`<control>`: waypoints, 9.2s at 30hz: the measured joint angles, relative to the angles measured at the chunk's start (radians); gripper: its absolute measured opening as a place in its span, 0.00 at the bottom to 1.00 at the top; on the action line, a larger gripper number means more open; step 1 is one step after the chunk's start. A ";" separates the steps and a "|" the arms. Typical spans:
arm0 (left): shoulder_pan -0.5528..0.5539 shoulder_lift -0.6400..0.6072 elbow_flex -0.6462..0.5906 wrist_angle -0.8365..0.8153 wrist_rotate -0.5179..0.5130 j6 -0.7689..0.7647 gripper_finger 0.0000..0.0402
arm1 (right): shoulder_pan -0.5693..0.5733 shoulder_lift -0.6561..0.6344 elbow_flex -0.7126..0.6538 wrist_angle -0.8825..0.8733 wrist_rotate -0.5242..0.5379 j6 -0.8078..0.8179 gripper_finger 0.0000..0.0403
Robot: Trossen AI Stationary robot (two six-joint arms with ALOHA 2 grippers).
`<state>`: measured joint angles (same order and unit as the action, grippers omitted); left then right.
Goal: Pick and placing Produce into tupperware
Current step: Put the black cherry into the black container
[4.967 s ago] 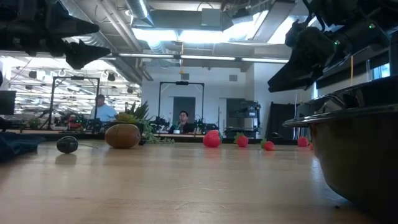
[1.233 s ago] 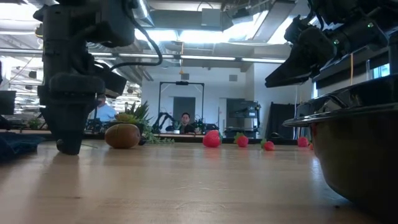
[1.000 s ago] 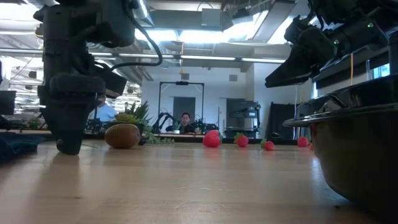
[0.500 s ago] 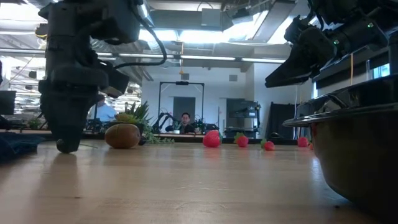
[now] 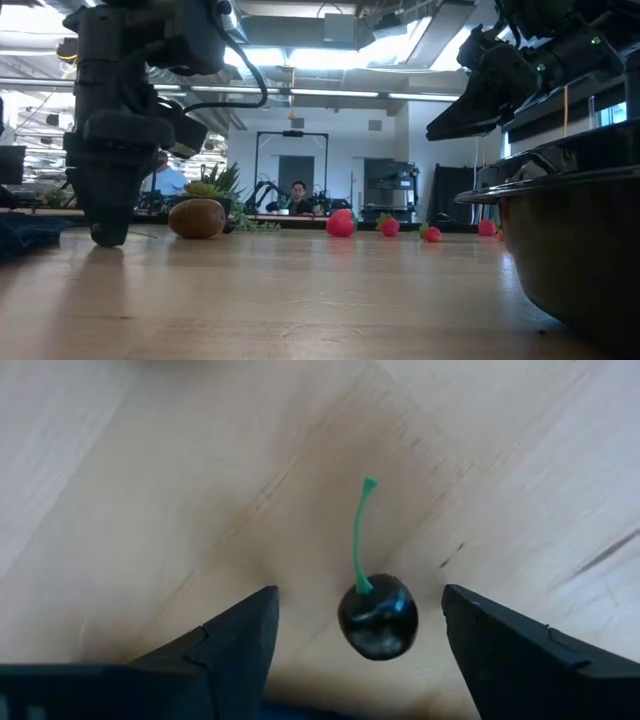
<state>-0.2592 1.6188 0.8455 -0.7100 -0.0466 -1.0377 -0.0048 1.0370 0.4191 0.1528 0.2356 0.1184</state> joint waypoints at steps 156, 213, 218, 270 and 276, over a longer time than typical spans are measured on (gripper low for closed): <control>-0.111 0.542 0.350 1.378 0.185 0.762 0.27 | 0.008 0.000 0.000 -0.065 -0.001 0.033 0.48; 0.711 -0.283 0.349 0.003 -0.083 1.063 0.75 | 0.005 0.000 0.000 -0.056 0.000 0.007 0.48; 0.695 -0.283 0.349 0.011 -0.082 1.025 0.77 | 0.005 0.000 0.000 -0.057 0.000 0.004 0.48; 0.605 0.172 0.349 -0.136 -0.173 0.890 0.74 | 0.005 0.000 0.000 -0.038 0.001 0.008 0.48; 0.603 0.174 0.349 -0.136 -0.173 0.896 0.74 | 0.005 0.000 0.000 -0.038 0.001 0.008 0.48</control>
<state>0.3439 1.7930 1.1950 -0.8463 -0.2193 -0.1413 0.0002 1.0367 0.4187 0.1146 0.2363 0.1261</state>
